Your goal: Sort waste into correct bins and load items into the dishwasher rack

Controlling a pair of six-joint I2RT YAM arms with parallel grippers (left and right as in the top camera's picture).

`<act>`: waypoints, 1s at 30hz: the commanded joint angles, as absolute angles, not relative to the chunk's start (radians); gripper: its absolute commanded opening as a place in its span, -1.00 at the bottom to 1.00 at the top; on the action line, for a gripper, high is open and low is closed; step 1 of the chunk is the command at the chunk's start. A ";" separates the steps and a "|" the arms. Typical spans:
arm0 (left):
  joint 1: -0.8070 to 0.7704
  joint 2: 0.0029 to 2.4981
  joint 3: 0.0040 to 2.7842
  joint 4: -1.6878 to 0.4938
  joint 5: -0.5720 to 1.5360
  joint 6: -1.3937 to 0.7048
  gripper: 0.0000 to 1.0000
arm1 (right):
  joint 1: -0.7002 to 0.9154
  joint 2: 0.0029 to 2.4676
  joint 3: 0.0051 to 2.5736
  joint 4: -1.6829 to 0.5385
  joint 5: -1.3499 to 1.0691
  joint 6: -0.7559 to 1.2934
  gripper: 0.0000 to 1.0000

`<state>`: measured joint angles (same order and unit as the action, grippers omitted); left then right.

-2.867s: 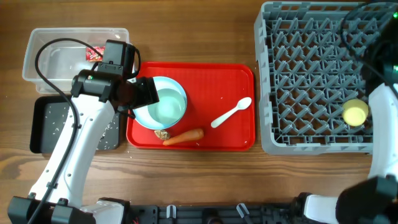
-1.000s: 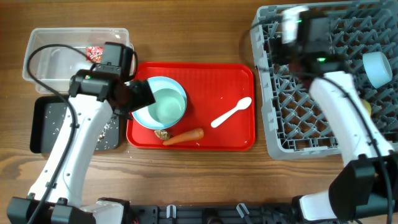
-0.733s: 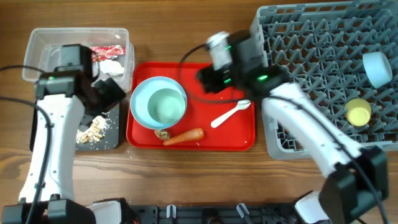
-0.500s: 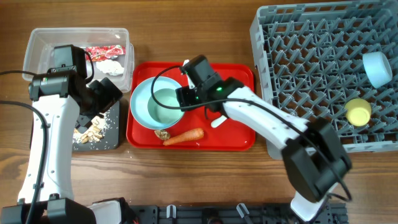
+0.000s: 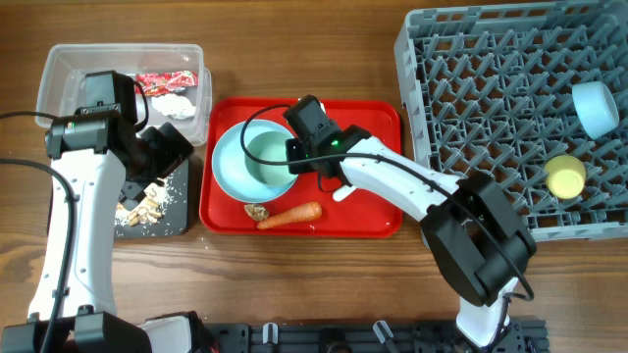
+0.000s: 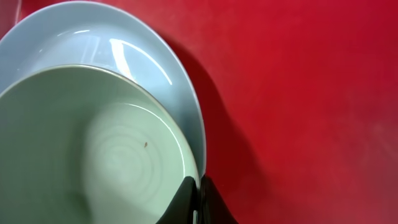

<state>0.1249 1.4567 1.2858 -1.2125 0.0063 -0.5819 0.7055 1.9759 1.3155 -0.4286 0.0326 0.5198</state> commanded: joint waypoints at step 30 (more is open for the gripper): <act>0.129 1.452 1.290 -1.201 0.015 -0.588 1.00 | 0.073 1.476 1.328 -0.270 1.154 -0.268 -0.91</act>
<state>0.1249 1.4567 1.2858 -1.2030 0.0093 -0.5819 0.1478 1.4757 1.3170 -0.3252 1.0122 -0.1398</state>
